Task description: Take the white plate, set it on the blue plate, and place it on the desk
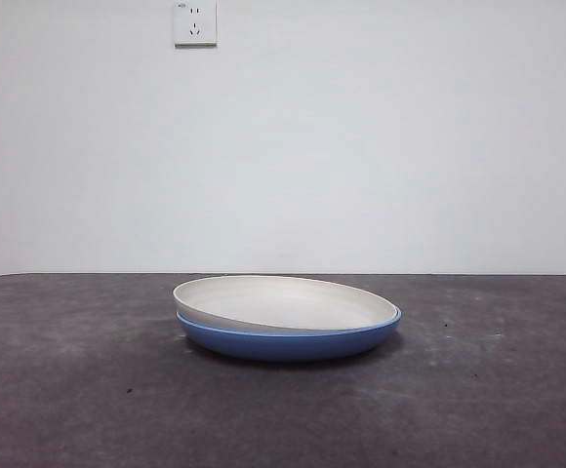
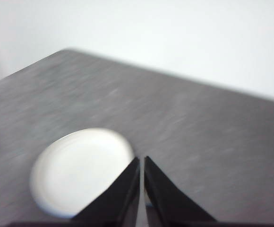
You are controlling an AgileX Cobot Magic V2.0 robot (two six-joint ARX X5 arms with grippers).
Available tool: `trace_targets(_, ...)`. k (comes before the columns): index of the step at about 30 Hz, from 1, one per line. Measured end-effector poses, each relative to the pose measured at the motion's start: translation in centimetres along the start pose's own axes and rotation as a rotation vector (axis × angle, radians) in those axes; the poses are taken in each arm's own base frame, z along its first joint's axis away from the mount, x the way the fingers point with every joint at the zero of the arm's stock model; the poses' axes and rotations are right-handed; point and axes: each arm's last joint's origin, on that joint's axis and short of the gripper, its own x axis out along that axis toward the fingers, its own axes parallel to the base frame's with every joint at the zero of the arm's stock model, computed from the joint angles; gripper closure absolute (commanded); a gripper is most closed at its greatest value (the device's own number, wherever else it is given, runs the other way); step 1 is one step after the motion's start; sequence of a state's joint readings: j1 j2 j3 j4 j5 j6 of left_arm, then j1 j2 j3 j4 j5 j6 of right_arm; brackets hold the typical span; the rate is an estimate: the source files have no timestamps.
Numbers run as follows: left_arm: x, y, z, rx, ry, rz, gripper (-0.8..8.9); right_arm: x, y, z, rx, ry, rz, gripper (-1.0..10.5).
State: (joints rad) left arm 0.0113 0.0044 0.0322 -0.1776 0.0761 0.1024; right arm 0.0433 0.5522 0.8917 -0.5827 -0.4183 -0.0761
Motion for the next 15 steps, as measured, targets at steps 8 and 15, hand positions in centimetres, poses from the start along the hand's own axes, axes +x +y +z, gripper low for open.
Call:
trace_targets(8,0.0,0.0,0.0,0.0,0.0,0.0,8.04,0.0,-0.5,-6.3,-0.088,-0.172,-0.145,9.4)
trace_targets(15,0.0,0.0,0.0,0.0,0.0,0.0,8.04,1.2,-1.0,-12.1,-0.094,-0.269,-0.281,9.4)
